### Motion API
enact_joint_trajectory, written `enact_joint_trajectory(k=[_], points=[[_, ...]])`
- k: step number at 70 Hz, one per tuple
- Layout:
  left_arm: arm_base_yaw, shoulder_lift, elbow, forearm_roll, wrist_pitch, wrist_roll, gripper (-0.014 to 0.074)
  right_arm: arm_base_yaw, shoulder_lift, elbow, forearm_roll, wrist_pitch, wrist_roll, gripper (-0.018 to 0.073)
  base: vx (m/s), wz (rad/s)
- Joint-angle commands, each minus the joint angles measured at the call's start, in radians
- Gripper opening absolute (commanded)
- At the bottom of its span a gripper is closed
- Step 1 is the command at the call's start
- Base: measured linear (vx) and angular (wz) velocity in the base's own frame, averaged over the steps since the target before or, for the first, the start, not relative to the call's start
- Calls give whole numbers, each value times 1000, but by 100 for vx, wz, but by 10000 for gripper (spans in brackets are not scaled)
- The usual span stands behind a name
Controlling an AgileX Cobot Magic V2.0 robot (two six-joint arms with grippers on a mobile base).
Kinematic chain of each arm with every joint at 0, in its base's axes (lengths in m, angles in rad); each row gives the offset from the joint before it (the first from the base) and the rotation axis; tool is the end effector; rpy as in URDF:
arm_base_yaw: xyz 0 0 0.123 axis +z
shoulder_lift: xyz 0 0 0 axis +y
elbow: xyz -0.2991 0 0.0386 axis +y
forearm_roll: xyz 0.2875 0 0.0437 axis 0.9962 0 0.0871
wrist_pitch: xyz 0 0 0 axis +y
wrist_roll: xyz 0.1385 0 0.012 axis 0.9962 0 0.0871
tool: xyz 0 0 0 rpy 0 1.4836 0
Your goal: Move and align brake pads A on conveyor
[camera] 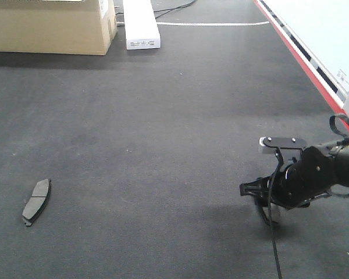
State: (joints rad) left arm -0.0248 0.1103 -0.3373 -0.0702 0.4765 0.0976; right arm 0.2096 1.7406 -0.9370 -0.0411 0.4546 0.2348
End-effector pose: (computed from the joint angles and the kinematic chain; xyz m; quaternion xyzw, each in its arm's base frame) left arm 0.1142 -0.0073 0.2792 0.0333 0.7610 -0.0089 0.6478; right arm 0.3660 0.0753 0.1066 -0.0040 0.9800 0.0316 0.1964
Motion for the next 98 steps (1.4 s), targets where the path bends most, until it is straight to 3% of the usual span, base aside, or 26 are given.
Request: enact_joint_trajectory(k=[1, 9, 33, 66, 91, 98], points=[[-7, 17, -25, -3, -69, -4, 523, 0, -39, -48, -32, 4, -5, 518, 0, 0], [-7, 17, -25, -3, -69, -4, 523, 0, -84, -57, -64, 24, -5, 552, 0, 0], [-7, 17, -25, -3, -69, -4, 523, 0, -442, -11, -161, 59, -5, 512, 0, 0], [-7, 17, -25, -3, -69, -4, 523, 0, -1064, 379, -194, -230, -5, 487, 0, 0], [-7, 17, -25, -3, -69, -4, 523, 2, -1358, 600, -166, -437, -1, 487, 0, 0], [-7, 17, -25, -3, -69, -4, 523, 2, -1377, 606, -165, -434, 1, 487, 0, 0]])
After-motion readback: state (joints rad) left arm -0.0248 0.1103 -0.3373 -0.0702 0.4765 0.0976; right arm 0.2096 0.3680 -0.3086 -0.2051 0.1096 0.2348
